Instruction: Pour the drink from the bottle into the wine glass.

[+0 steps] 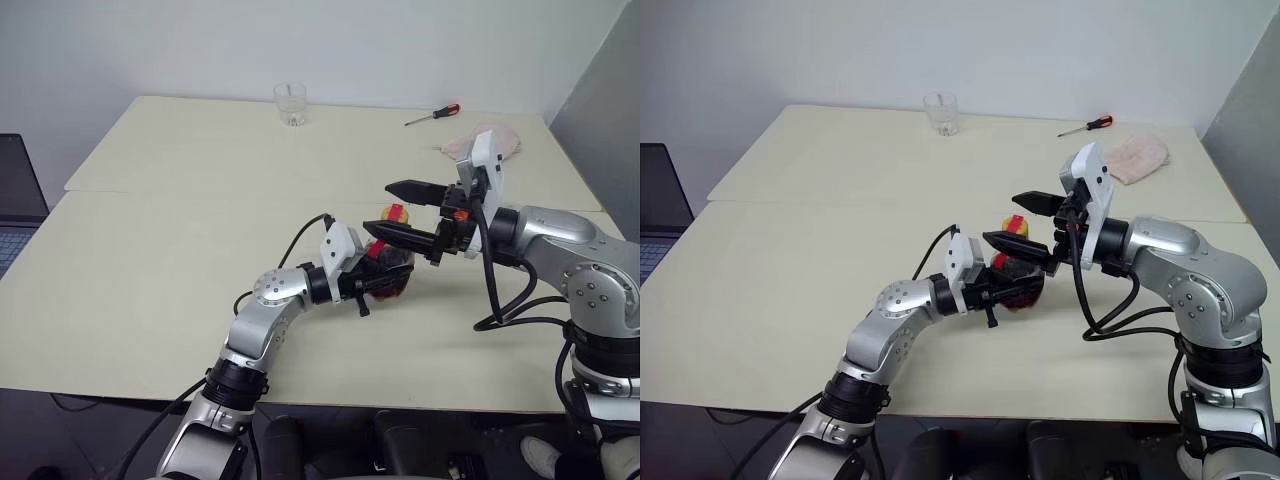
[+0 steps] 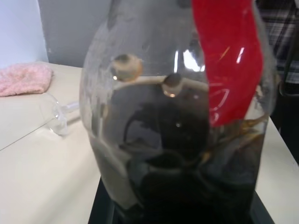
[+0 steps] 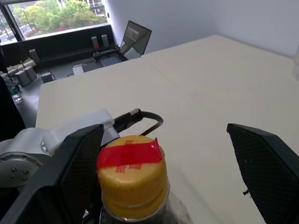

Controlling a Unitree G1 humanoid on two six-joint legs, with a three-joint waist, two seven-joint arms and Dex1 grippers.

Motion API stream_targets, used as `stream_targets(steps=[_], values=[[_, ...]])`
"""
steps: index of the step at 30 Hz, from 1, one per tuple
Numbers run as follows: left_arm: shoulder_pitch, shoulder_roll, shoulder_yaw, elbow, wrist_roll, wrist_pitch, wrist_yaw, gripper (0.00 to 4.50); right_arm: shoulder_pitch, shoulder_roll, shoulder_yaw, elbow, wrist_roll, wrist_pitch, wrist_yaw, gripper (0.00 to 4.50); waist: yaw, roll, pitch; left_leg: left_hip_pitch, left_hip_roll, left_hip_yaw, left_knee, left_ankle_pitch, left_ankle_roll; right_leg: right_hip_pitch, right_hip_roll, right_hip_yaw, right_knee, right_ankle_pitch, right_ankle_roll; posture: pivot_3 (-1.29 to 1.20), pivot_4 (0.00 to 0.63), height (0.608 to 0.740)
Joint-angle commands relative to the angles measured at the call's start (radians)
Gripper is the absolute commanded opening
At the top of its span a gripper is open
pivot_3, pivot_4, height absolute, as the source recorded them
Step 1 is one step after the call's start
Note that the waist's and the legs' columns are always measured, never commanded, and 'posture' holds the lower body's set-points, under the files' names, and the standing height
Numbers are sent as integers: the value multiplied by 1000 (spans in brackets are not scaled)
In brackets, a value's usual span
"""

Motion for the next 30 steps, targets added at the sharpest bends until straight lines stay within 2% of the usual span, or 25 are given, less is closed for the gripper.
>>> stream_targets(steps=[1, 16, 30], values=[[-13, 1, -6, -52, -23, -8, -14, 900, -7, 12, 10, 11, -30, -81, 36, 4500, 0, 0, 0, 0, 0, 0, 0, 0, 0, 0, 0, 0, 0, 0, 0, 0, 150, 740], [-7, 24, -22, -63, -11, -3, -14, 899, -39, 66, 64, 81, -102, -184, 78, 4500, 0, 0, 0, 0, 0, 0, 0, 0, 0, 0, 0, 0, 0, 0, 0, 0, 150, 740], [-7, 24, -24, -57, -12, -14, -4, 899, 22, 5, -2, 90, -111, -191, 104, 4500, 1, 0, 0, 0, 0, 0, 0, 0, 0, 0, 0, 0, 0, 0, 0, 0, 150, 740]])
